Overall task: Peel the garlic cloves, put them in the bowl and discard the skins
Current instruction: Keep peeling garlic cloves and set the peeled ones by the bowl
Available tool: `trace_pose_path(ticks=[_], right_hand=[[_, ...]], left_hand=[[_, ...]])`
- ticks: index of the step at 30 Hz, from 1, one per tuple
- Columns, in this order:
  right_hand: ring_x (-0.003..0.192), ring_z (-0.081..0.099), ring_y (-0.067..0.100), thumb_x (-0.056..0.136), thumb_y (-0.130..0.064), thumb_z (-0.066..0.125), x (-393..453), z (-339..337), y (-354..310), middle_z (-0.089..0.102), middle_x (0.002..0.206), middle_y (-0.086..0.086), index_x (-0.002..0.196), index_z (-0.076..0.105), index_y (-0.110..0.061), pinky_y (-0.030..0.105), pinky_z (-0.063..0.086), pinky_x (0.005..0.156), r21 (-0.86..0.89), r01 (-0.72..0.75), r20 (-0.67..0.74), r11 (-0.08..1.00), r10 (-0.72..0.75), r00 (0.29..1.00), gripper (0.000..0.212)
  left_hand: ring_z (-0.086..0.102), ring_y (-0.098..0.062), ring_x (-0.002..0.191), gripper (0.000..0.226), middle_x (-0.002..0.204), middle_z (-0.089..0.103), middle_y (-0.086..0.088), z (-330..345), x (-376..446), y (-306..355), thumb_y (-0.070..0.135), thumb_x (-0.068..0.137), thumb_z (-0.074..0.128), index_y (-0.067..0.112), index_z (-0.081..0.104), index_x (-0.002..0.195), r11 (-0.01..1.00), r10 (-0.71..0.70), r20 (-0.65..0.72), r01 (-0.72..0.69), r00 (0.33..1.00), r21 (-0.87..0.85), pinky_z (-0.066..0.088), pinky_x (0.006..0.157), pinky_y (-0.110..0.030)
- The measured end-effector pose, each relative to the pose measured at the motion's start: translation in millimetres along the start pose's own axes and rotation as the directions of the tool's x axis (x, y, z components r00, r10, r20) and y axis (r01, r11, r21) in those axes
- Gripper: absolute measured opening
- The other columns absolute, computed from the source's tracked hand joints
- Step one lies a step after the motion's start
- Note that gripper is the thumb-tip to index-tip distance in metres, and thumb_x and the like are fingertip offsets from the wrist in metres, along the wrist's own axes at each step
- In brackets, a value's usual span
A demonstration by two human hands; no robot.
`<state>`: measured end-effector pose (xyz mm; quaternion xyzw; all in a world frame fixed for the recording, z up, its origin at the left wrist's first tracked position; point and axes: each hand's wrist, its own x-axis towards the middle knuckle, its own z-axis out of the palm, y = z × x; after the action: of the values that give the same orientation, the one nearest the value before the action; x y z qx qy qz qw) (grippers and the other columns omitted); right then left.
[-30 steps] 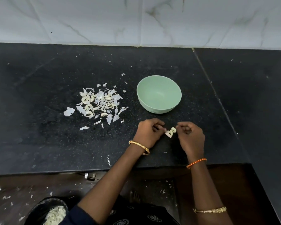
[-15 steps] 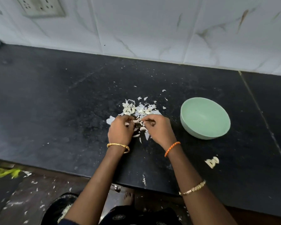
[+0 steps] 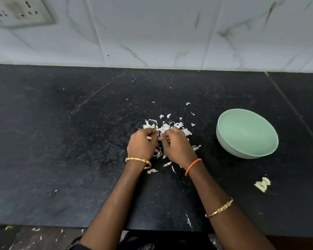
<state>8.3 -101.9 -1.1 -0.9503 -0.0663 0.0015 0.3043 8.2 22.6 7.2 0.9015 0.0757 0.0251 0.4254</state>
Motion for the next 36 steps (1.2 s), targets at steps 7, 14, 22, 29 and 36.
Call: trace_pose_path(ticks=[7, 14, 22, 29, 36], right_hand=[[0.059, 0.057, 0.000, 0.094, -0.015, 0.057, 33.8, -30.4, -5.3, 0.070, 0.079, 0.004, 0.091, 0.066, -0.005, 0.014, 0.043, 0.053, 0.376, -0.127, -0.047, 0.918, 0.155, 0.987, 0.013], [0.068, 0.068, 0.007, 0.085, -0.005, 0.069, 50.8, -46.8, 1.2, 0.069, 0.072, 0.002, 0.094, 0.069, -0.009, 0.019, 0.056, 0.062, 0.556, -0.105, -0.042, 0.824, 0.154, 0.987, 0.009], [0.075, 0.071, 0.013, 0.081, 0.000, 0.072, 54.9, -50.9, 12.7, 0.072, 0.082, 0.008, 0.092, 0.072, -0.009, 0.019, 0.056, 0.065, 0.652, -0.064, -0.089, 0.755, 0.160, 0.983, 0.014], [0.068, 0.069, 0.003, 0.081, 0.001, 0.072, 44.9, -39.9, 12.9, 0.071, 0.077, 0.000, 0.093, 0.073, -0.007, 0.017, 0.056, 0.067, 0.673, -0.040, -0.179, 0.739, 0.215, 0.960, 0.015], [0.066, 0.068, 0.003, 0.082, 0.002, 0.070, 35.4, -34.0, 5.7, 0.069, 0.076, -0.001, 0.084, 0.070, -0.012, 0.016, 0.056, 0.066, 0.651, -0.032, -0.230, 0.759, 0.237, 0.944, 0.014]], left_hand=[[0.062, 0.001, 0.065, 0.007, 0.082, 0.072, -0.003, -11.7, 40.1, 17.1, 0.014, 0.086, 0.069, 0.010, 0.074, 0.087, 0.943, 0.030, 0.198, 0.038, 0.980, -0.331, 0.049, 0.065, -0.017], [0.056, -0.002, 0.051, 0.006, 0.070, 0.068, -0.001, -16.7, 62.0, 42.8, 0.009, 0.081, 0.073, 0.010, 0.071, 0.075, 0.890, -0.078, 0.260, 0.185, 0.962, -0.417, 0.044, 0.052, -0.014], [0.047, 0.007, 0.037, 0.015, 0.056, 0.062, 0.007, -10.8, 64.1, 51.4, 0.002, 0.085, 0.065, -0.007, 0.070, 0.095, 0.867, -0.049, 0.254, 0.167, 0.966, -0.469, 0.035, 0.042, -0.004], [0.052, 0.008, 0.044, 0.004, 0.063, 0.064, 0.004, 1.8, 57.7, 48.4, 0.005, 0.081, 0.070, 0.001, 0.072, 0.080, 0.867, -0.053, 0.175, 0.132, 0.983, -0.481, 0.042, 0.051, -0.008], [0.059, 0.004, 0.054, 0.018, 0.060, 0.066, 0.007, 4.2, 53.7, 43.7, 0.002, 0.076, 0.072, 0.016, 0.070, 0.063, 0.878, -0.006, 0.119, 0.063, 0.993, -0.474, 0.050, 0.059, -0.013]])
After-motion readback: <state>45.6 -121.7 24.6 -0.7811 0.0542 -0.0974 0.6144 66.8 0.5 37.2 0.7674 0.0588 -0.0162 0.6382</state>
